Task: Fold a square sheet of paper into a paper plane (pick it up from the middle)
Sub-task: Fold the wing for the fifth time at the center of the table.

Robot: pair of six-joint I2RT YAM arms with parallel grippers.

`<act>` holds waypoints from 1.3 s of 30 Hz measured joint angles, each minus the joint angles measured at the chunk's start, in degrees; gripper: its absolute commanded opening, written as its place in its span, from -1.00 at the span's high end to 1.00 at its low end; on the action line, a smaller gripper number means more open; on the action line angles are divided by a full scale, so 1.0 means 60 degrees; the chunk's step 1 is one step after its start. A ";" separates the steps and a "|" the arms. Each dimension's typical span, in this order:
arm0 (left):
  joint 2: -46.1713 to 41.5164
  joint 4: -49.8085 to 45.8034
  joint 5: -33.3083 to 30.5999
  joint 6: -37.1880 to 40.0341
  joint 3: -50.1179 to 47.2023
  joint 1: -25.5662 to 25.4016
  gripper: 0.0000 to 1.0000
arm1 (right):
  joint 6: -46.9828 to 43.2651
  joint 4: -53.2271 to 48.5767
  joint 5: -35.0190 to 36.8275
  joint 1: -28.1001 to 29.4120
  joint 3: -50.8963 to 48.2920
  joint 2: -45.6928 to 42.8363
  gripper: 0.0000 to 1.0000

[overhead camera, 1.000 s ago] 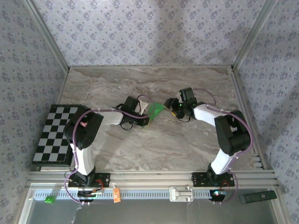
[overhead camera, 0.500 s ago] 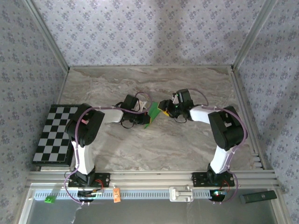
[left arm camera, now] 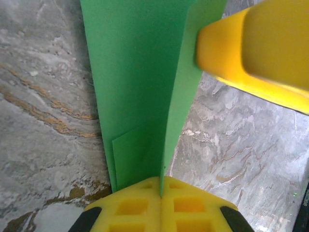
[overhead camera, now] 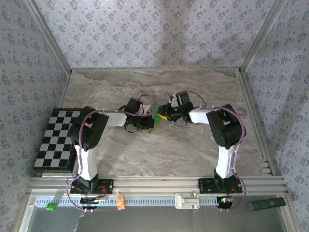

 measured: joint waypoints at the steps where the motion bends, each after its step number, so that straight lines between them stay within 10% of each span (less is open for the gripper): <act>1: 0.0000 0.0015 0.0015 0.0000 0.0000 0.0004 0.81 | 0.0000 0.0004 -0.0022 0.0018 0.0029 0.0051 0.31; 39: 0.0299 -0.1056 0.0641 -0.0357 0.0579 0.0266 1.00 | -0.1362 -0.0149 -0.0255 0.0011 -0.0659 -0.0583 0.44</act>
